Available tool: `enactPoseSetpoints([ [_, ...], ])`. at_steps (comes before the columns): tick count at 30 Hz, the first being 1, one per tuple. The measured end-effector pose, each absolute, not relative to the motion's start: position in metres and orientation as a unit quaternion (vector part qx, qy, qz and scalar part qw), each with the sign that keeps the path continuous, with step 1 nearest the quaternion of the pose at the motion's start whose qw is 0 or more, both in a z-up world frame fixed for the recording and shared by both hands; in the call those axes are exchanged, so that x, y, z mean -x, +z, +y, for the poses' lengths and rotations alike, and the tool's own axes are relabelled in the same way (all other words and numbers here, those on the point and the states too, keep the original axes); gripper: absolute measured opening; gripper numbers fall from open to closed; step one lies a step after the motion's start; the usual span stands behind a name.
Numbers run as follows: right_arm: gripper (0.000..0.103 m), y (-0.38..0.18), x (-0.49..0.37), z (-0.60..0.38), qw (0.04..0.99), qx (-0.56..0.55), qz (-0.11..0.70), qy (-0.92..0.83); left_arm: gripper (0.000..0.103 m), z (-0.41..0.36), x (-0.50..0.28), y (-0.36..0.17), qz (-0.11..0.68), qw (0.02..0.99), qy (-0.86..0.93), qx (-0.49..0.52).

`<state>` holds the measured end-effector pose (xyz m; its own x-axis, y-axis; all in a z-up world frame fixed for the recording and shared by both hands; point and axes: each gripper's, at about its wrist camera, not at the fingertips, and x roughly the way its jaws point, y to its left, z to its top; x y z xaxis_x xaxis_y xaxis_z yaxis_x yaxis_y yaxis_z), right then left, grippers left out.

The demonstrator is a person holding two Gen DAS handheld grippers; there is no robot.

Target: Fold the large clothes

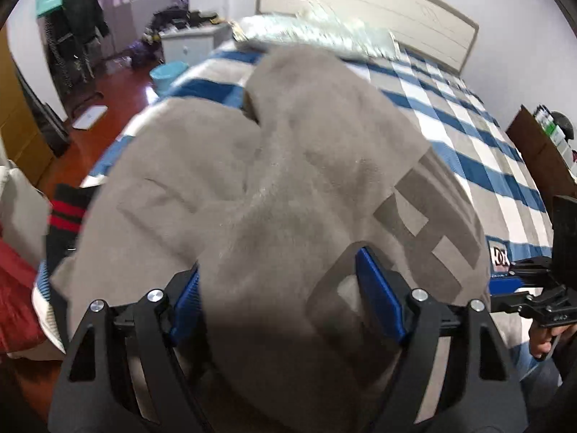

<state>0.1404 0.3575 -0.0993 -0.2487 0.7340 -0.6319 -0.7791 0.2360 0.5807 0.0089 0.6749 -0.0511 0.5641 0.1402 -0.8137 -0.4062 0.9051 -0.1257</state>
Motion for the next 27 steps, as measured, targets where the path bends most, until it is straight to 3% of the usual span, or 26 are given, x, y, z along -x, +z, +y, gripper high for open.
enactPoseSetpoints([
  [1,0.027,-0.100,-0.141,0.357,0.612,0.017,0.493,0.618,0.068,0.677,-0.012,-0.053,0.436,0.872,0.151,0.163],
  [2,0.031,-0.100,-0.141,0.356,0.612,0.007,0.492,0.620,0.033,0.678,-0.014,-0.050,0.427,0.875,0.140,0.181],
  [3,0.038,-0.100,-0.140,0.355,0.610,-0.005,0.490,0.623,0.013,0.679,-0.014,-0.047,0.419,0.878,0.134,0.189],
  [4,0.043,-0.099,-0.138,0.354,0.608,-0.010,0.488,0.626,0.008,0.678,-0.012,-0.042,0.406,0.883,0.130,0.197],
  [6,0.059,-0.096,-0.134,0.355,0.607,-0.016,0.482,0.632,0.007,0.675,-0.005,-0.034,0.386,0.890,0.112,0.214],
  [8,0.064,-0.091,-0.127,0.356,0.612,-0.014,0.474,0.633,0.007,0.673,0.006,-0.021,0.363,0.899,0.110,0.219],
  [17,0.063,-0.060,-0.107,0.360,0.613,-0.029,0.450,0.648,0.006,0.681,0.066,0.006,0.295,0.906,0.165,0.254],
  [19,0.058,-0.050,-0.104,0.363,0.619,-0.023,0.437,0.652,0.006,0.689,0.082,-0.002,0.291,0.901,0.182,0.266],
  [22,0.043,-0.037,-0.104,0.364,0.632,-0.026,0.419,0.651,0.006,0.700,0.107,-0.023,0.289,0.887,0.213,0.292],
  [25,0.021,-0.042,-0.113,0.375,0.635,-0.027,0.436,0.637,0.007,0.712,0.123,-0.054,0.302,0.867,0.245,0.313],
  [26,0.005,-0.046,-0.114,0.380,0.632,-0.022,0.444,0.635,0.007,0.715,0.125,-0.065,0.311,0.860,0.251,0.318],
  [27,0.000,-0.053,-0.114,0.387,0.634,-0.008,0.450,0.629,0.007,0.719,0.124,-0.074,0.319,0.856,0.254,0.318],
])
